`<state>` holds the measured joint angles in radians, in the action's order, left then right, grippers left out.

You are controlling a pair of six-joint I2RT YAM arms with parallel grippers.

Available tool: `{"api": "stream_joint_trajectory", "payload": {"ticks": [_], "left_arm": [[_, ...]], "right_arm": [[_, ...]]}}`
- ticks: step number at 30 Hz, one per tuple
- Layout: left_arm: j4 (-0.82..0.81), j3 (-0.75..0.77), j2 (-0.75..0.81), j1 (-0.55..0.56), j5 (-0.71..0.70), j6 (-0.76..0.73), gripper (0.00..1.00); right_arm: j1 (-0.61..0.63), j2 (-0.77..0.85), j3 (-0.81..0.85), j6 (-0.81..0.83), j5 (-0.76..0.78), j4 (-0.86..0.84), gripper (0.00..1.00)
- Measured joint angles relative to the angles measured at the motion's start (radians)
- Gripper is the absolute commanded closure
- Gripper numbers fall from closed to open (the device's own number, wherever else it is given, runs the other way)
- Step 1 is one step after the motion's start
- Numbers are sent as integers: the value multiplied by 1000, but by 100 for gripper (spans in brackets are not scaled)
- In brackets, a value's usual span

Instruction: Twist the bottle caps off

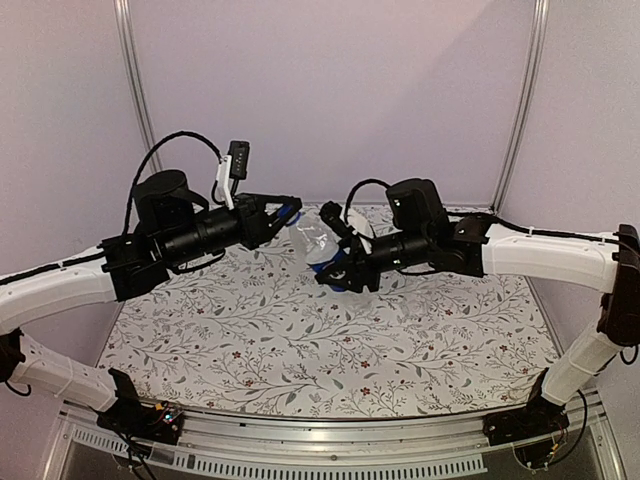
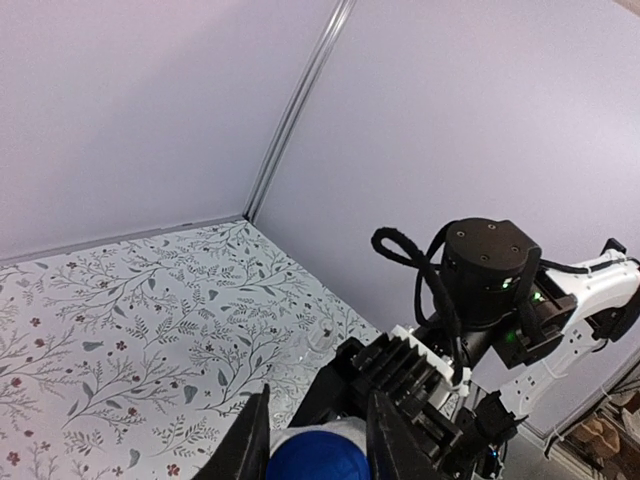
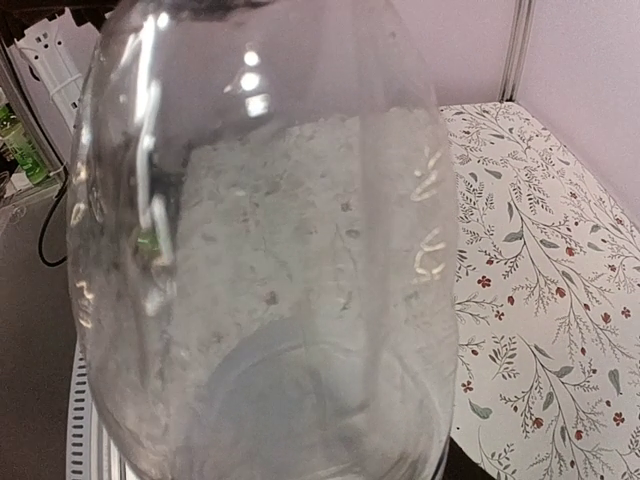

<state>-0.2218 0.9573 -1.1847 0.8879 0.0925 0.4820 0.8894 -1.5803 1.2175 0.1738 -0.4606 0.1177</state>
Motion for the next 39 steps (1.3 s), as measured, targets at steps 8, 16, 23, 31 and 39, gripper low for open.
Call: {"api": "stream_joint_trajectory", "payload": {"ticks": [8, 16, 23, 31, 39], "left_arm": [[53, 18, -2, 16, -77, 23, 63], [46, 16, 52, 15, -34, -48, 28], [44, 16, 109, 2, 76, -130, 14], [45, 16, 123, -39, 348, -247, 13], [41, 46, 87, -58, 571, -330, 15]], "right_arm": [[1, -11, 1, 4, 12, -9, 54], [-14, -10, -31, 7, -88, -24, 54], [-14, -10, -66, 7, -197, -26, 54], [-14, -6, -66, 7, -368, -28, 53], [-14, -7, -55, 5, -538, -29, 53]]}}
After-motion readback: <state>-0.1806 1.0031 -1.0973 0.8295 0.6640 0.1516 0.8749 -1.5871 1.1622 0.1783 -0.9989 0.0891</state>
